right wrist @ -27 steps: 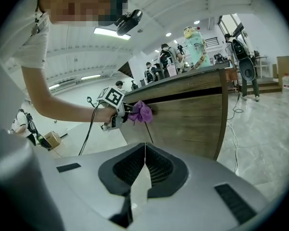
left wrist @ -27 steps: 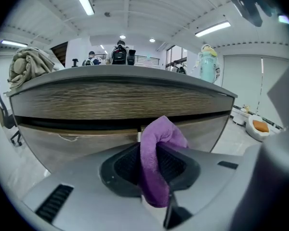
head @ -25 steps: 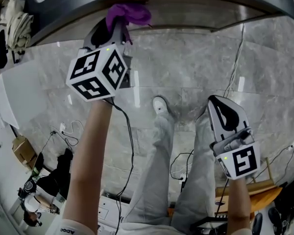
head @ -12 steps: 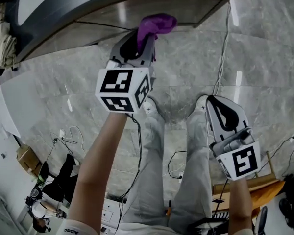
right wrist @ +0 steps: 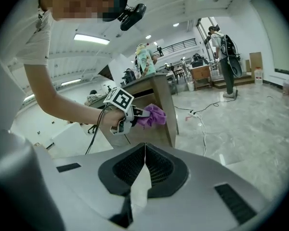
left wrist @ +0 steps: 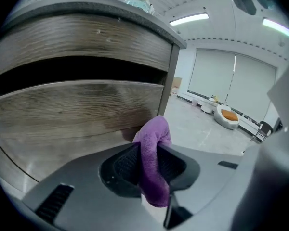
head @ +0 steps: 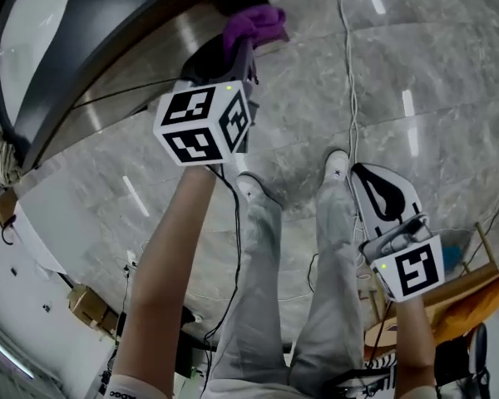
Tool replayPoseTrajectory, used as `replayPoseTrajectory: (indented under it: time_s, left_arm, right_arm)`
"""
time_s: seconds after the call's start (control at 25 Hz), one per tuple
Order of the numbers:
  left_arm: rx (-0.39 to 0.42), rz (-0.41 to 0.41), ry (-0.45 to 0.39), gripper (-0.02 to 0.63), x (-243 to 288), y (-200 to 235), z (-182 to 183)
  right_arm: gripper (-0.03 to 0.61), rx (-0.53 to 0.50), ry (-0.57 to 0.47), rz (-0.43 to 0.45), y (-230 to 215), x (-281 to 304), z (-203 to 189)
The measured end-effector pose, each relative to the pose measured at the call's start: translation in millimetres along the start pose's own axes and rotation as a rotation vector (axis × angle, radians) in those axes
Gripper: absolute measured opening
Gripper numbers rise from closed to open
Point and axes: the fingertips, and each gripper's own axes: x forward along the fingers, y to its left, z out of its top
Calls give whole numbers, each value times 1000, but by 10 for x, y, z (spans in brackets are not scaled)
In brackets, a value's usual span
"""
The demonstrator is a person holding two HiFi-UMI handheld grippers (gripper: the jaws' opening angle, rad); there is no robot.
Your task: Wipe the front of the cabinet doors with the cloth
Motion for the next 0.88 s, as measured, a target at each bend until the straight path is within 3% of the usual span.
replayPoseTrajectory:
  time_s: [0.2,0.36,0.68,0.88]
  left_arm:
    - [-21,33,43,89,110,215,-98]
    - [-59,77,66,89,-17,567,-256]
    - [-41,137,95,89,-458,1372,-486]
    - [-80,199,103,89,-786,1919,-654]
  right_arm:
    - [26,23,-3,-29,-83,12,-58]
    - [26,-6,16,-3,37,145,-68]
    - [26,-41,20,73,616,637,111]
    - [26,-72,31,122,1020,925,195]
